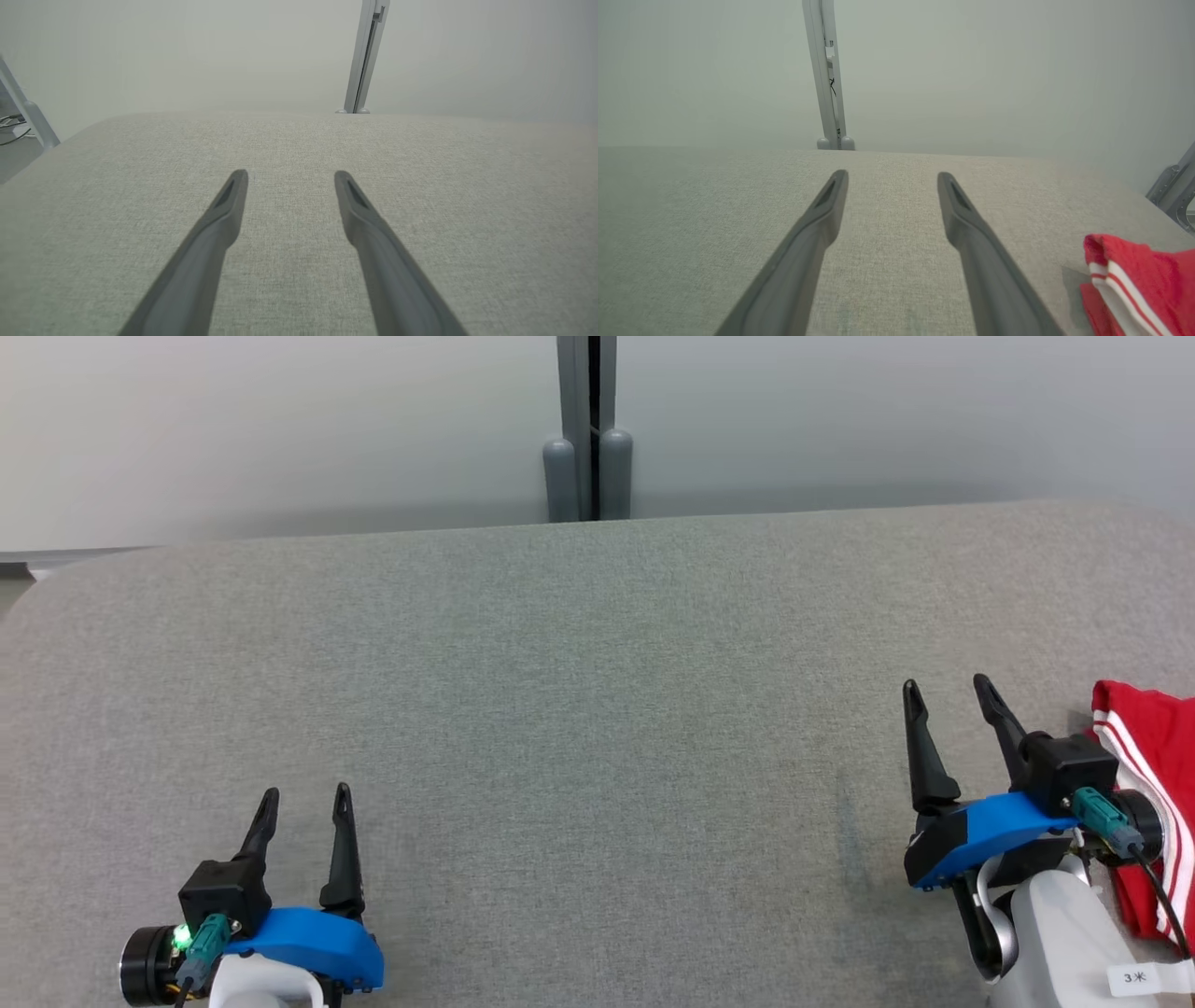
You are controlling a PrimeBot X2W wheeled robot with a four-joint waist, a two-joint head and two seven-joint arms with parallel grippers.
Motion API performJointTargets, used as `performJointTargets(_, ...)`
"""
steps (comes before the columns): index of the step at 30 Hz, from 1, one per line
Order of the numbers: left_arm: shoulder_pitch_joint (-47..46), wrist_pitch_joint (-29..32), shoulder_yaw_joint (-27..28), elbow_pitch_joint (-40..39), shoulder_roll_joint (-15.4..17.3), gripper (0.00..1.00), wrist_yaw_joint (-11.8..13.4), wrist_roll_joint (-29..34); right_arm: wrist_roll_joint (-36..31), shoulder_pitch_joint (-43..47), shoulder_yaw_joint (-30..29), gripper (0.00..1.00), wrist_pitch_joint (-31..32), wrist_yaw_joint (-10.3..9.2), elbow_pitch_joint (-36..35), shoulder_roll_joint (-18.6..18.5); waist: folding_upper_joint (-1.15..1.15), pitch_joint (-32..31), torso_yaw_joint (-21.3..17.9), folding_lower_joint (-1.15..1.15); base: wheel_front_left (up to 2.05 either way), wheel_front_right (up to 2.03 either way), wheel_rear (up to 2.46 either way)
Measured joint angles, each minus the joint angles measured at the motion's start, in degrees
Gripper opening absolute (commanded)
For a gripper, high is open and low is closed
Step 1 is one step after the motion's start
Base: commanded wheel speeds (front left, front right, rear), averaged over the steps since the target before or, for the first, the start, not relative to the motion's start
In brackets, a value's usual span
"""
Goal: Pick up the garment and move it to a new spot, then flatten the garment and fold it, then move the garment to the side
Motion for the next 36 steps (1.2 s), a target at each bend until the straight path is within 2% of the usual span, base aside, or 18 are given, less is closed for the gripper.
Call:
performJointTargets(10,1.57,0.00,2.18,-1.47,-0.66,1.00,1.07,1.08,3.19,3.25,2.43,1.00,-0.08,0.00,-1.60,-0.03,0.00,-4.08,2.09,0.00,0.00,0.00,0.00)
performJointTargets(20,3.17,0.00,2.65,-1.41,-0.98,1.00,2.05,1.23,4.93,5.16,3.66,1.00,-0.08,0.00,-2.78,-0.02,0.00,-7.19,0.55,0.00,0.00,0.00,0.00)
performJointTargets(27,3.78,0.01,3.76,-2.15,-1.09,1.00,1.35,-0.67,4.98,5.71,3.78,1.00,-0.08,-0.01,-2.58,-0.03,0.00,-7.24,-0.35,0.00,0.00,0.00,0.00)
performJointTargets(28,3.80,0.00,3.98,-2.11,-1.09,0.00,1.27,-0.68,4.92,5.71,3.77,0.00,-0.08,0.00,-2.63,-0.03,0.00,-7.19,-0.37,0.00,0.00,0.00,0.00)
performJointTargets(32,5.09,0.44,4.08,-0.19,-1.33,0.00,1.27,-0.70,5.14,7.03,3.64,0.00,0.38,0.00,-0.63,0.35,0.00,-7.19,-0.37,0.00,0.00,0.00,0.00)
performJointTargets(36,5.13,2.30,4.70,0.21,-1.44,0.00,1.19,-4.65,9.09,7.24,2.78,0.00,2.20,0.00,-0.27,0.44,0.00,-7.19,-0.34,0.00,0.00,0.00,0.00)
